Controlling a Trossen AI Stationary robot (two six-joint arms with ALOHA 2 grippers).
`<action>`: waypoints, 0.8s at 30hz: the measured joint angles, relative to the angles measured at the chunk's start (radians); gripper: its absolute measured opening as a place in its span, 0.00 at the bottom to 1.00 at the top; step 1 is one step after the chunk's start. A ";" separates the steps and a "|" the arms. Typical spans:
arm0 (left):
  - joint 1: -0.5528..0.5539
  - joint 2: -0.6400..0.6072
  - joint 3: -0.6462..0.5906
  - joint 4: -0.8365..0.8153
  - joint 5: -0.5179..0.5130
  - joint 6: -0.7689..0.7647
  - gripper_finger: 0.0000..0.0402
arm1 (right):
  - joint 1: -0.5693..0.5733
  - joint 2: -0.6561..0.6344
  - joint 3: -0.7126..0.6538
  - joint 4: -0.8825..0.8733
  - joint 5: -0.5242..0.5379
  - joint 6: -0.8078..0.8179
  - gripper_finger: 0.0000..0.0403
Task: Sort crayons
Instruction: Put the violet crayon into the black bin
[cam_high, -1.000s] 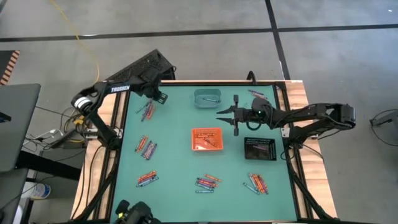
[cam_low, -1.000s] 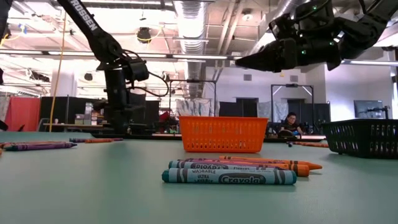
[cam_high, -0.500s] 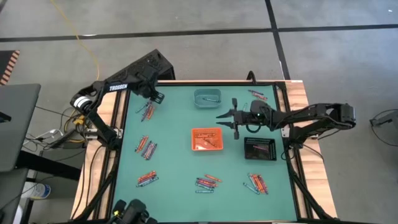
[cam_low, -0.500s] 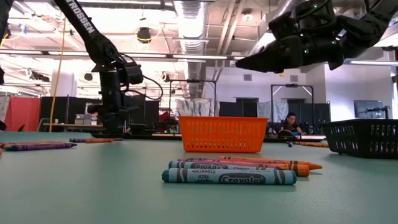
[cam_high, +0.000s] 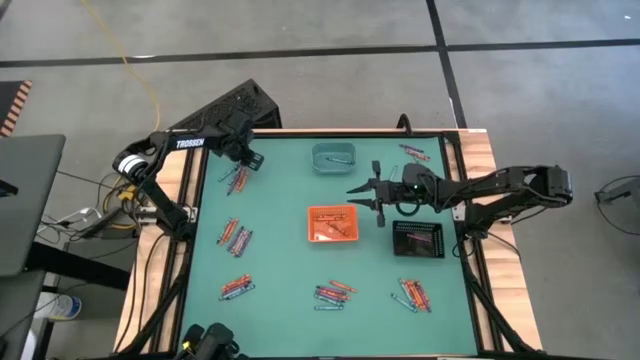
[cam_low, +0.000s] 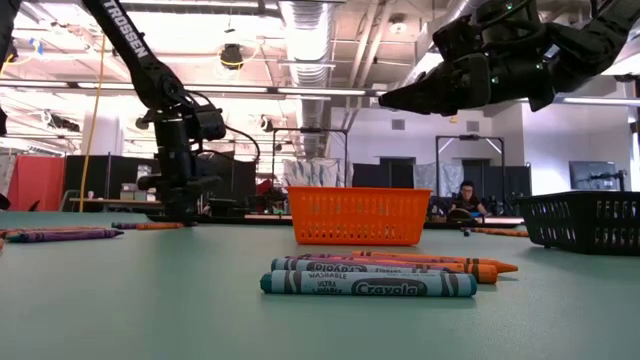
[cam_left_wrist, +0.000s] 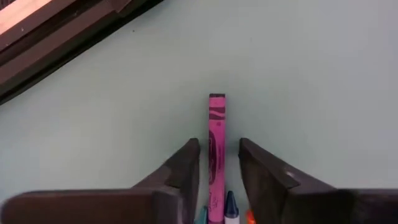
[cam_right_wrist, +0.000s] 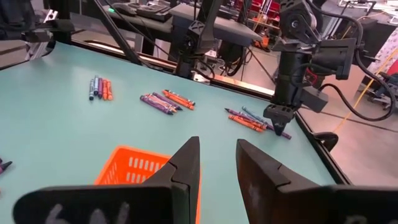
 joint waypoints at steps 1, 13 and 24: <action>0.000 0.000 0.000 -0.005 0.000 0.000 0.19 | 0.000 0.000 0.000 0.001 0.000 0.000 0.27; -0.002 -0.001 -0.001 0.051 0.004 0.012 0.03 | 0.009 0.000 0.000 0.004 0.000 -0.002 0.27; -0.026 -0.001 0.024 0.208 0.247 0.012 0.03 | 0.008 0.000 0.000 -0.014 0.002 -0.010 0.27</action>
